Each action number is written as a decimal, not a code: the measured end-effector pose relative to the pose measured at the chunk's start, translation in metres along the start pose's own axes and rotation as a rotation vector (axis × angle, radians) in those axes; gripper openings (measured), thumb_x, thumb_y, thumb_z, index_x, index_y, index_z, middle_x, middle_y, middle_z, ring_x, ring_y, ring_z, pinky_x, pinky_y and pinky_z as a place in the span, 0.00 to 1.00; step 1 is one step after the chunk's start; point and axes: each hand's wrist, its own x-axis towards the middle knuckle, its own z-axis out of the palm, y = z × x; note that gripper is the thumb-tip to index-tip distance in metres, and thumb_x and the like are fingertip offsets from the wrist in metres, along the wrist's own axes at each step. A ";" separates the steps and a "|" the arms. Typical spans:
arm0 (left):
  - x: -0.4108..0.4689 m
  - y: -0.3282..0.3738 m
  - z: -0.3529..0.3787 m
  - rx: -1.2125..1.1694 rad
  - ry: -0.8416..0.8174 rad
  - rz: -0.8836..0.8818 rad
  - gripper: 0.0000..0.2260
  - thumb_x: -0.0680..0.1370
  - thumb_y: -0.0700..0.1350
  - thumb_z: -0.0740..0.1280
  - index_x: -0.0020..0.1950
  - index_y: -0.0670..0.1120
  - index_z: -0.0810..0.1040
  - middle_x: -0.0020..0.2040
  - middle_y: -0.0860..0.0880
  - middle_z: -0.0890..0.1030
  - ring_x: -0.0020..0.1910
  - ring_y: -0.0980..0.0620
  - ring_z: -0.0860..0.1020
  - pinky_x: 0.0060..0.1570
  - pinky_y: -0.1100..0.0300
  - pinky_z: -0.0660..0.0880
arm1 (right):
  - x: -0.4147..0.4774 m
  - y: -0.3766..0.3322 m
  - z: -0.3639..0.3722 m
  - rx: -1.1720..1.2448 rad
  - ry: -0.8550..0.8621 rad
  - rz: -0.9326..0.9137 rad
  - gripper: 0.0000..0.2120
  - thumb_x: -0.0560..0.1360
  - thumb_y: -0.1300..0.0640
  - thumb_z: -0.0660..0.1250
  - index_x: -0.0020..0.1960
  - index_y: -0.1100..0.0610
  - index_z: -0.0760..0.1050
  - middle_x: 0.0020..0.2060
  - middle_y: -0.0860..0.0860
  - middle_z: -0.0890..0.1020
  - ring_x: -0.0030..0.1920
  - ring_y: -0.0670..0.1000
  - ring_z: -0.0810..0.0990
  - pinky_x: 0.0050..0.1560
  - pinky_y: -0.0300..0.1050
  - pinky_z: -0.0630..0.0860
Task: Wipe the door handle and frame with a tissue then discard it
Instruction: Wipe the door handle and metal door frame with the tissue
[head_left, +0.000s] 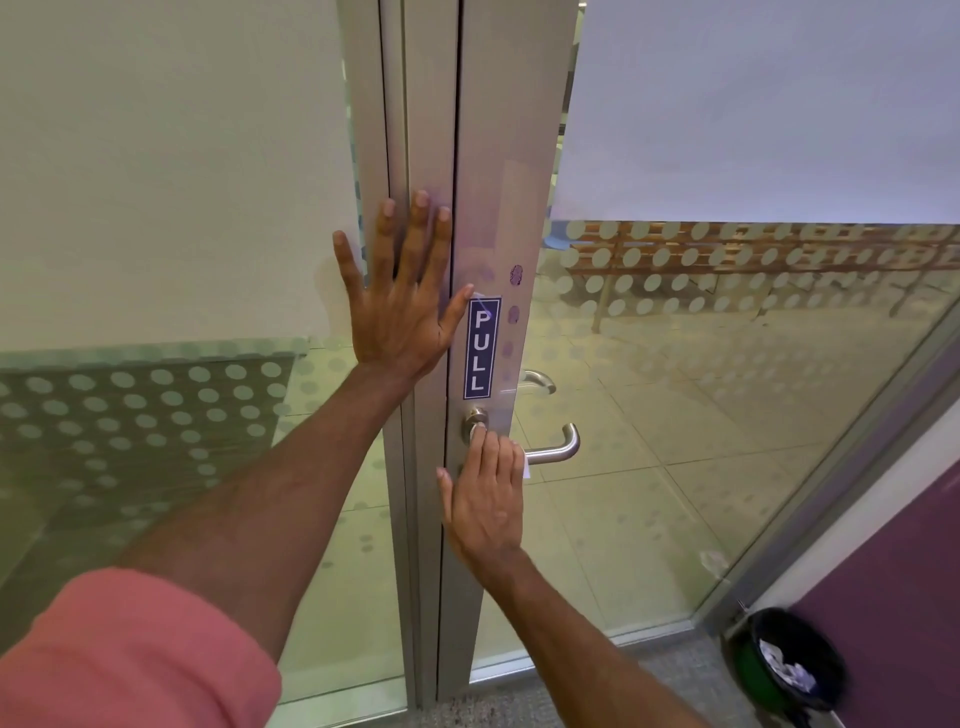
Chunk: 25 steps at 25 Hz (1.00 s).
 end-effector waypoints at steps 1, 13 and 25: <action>0.000 0.000 0.000 -0.006 -0.003 0.000 0.33 0.81 0.67 0.48 0.80 0.47 0.54 0.79 0.46 0.60 0.77 0.42 0.57 0.71 0.38 0.39 | -0.002 0.009 0.000 -0.014 0.018 -0.060 0.33 0.78 0.40 0.58 0.73 0.63 0.63 0.63 0.59 0.73 0.64 0.59 0.72 0.71 0.55 0.65; 0.000 -0.001 0.002 -0.043 0.003 -0.007 0.33 0.81 0.67 0.47 0.80 0.48 0.52 0.79 0.46 0.59 0.77 0.43 0.55 0.71 0.38 0.40 | -0.002 0.049 0.001 -0.049 0.046 -0.322 0.30 0.79 0.55 0.60 0.77 0.60 0.55 0.72 0.57 0.67 0.71 0.57 0.66 0.75 0.51 0.52; 0.000 0.000 0.002 -0.037 0.002 -0.003 0.33 0.82 0.66 0.48 0.80 0.48 0.51 0.79 0.46 0.59 0.77 0.43 0.54 0.70 0.38 0.40 | 0.011 0.100 -0.017 0.406 0.027 0.015 0.26 0.82 0.46 0.48 0.73 0.61 0.65 0.73 0.55 0.67 0.76 0.52 0.59 0.76 0.45 0.56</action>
